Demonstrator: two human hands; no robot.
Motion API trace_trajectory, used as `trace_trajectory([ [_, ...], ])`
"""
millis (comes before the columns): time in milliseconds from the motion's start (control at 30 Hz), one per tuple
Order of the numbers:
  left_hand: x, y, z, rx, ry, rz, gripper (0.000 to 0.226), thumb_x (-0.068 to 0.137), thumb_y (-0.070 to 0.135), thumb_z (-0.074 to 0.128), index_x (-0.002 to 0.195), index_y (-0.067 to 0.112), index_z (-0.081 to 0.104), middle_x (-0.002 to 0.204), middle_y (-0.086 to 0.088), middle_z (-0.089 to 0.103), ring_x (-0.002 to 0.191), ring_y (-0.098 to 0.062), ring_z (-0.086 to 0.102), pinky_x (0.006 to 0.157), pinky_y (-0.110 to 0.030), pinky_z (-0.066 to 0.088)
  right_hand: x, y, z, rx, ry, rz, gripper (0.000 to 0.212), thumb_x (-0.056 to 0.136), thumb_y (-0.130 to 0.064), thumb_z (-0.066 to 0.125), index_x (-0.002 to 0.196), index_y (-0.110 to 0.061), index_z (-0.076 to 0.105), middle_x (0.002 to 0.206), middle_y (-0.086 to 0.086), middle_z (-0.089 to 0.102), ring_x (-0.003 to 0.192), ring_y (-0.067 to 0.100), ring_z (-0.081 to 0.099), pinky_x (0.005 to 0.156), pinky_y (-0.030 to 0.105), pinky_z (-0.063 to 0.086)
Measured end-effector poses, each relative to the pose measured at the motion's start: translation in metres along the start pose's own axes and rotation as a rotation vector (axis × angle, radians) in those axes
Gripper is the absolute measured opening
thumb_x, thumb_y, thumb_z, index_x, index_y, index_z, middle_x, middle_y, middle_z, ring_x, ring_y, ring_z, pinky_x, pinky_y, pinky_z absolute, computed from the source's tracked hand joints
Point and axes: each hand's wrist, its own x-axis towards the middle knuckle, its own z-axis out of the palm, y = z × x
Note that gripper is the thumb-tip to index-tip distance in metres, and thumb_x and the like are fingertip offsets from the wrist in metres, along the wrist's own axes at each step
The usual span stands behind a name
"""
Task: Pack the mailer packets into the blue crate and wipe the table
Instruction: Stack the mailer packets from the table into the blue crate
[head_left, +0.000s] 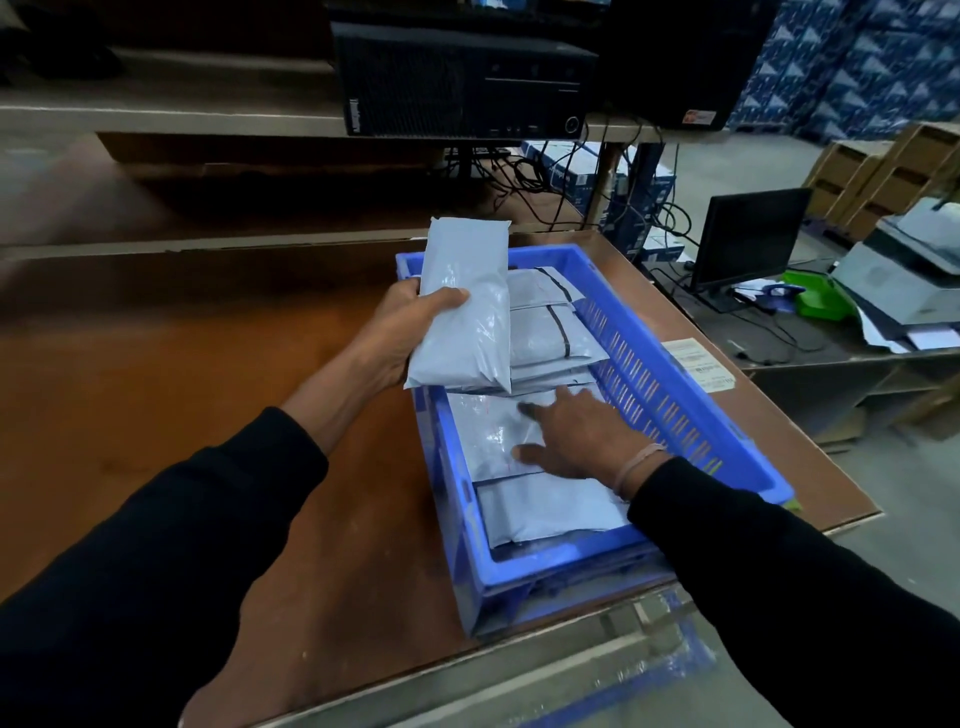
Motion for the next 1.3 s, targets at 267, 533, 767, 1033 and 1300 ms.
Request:
trace_trajectory([
  [267,0.002,-0.004,0.008,0.065,-0.038,-0.007,0.038,0.092,0.021,0.075,0.126,0.011,0.062,0.111,-0.008,0.075,0.09,-0.019,0.075,0.065,-0.028,0.06,0.007,-0.002,0.014,-0.052,-0.274,-0.062,0.066,0.106,-0.05,0.031,0.158,-0.039,-0.008,0.161,0.022,-0.026,0.15,0.05,-0.005,0.12,0.058,0.004],
  [533,0.003,-0.008,0.017,0.127,-0.059,-0.026,0.046,0.09,0.024,0.078,0.129,0.01,0.061,0.114,-0.008,0.074,0.093,-0.02,0.075,0.065,-0.028,0.06,0.025,0.036,0.002,0.123,-0.089,-0.114,0.074,0.097,-0.04,0.058,0.159,-0.036,0.017,0.165,0.017,0.008,0.137,0.039,0.044,0.114,0.041,0.036],
  [767,0.004,-0.001,0.02,0.373,-0.11,0.025,0.045,0.083,0.033,0.084,0.12,0.013,0.068,0.106,-0.004,0.077,0.09,-0.018,0.076,0.068,-0.027,0.06,0.037,0.08,-0.04,0.586,0.754,0.097,0.037,0.08,-0.01,0.062,0.116,-0.017,0.065,0.119,0.008,0.064,0.107,0.031,0.061,0.087,0.04,0.052],
  [1033,0.004,0.02,0.036,0.799,-0.503,0.035,0.039,0.082,0.041,0.085,0.114,0.022,0.074,0.105,0.001,0.079,0.092,-0.018,0.077,0.078,-0.033,0.063,0.039,0.09,-0.047,-0.07,0.636,-0.364,0.126,0.055,-0.059,0.08,0.159,-0.025,0.017,0.16,0.002,0.03,0.147,0.032,0.026,0.117,0.051,0.027],
  [1300,0.012,-0.008,0.047,1.391,-0.432,0.244,0.056,0.08,0.064,0.075,0.119,0.026,0.067,0.11,0.011,0.064,0.099,-0.012,0.062,0.081,-0.033,0.053,0.04,0.107,-0.006,-0.056,0.411,-0.282,0.096,0.049,-0.064,0.079,0.129,-0.026,0.043,0.12,-0.004,0.056,0.106,0.026,0.047,0.077,0.038,0.036],
])
